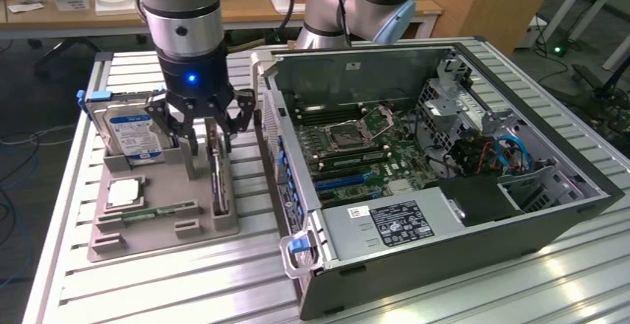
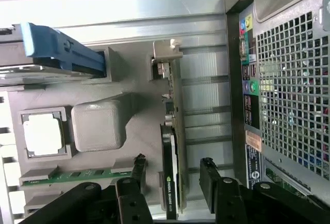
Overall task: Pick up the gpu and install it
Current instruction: 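Pick up the gpu and move the gpu toward the slot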
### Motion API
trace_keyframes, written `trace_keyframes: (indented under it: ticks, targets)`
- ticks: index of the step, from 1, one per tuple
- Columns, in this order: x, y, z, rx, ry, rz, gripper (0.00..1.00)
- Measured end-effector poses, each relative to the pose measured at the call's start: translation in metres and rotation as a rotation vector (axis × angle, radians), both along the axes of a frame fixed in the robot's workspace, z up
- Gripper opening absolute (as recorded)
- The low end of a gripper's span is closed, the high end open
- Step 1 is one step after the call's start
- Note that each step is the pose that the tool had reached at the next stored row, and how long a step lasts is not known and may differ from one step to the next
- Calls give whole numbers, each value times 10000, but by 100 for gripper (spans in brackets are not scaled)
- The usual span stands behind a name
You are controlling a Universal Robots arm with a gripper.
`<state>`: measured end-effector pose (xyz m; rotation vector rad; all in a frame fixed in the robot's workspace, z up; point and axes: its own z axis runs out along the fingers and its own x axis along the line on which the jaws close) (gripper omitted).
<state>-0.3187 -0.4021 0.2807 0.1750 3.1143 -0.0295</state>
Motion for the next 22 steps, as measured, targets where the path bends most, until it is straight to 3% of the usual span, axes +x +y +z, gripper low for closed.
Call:
trace_keyframes:
  ticks: [22]
  targets:
    - [-1, 0, 2, -2, 3, -1, 55]
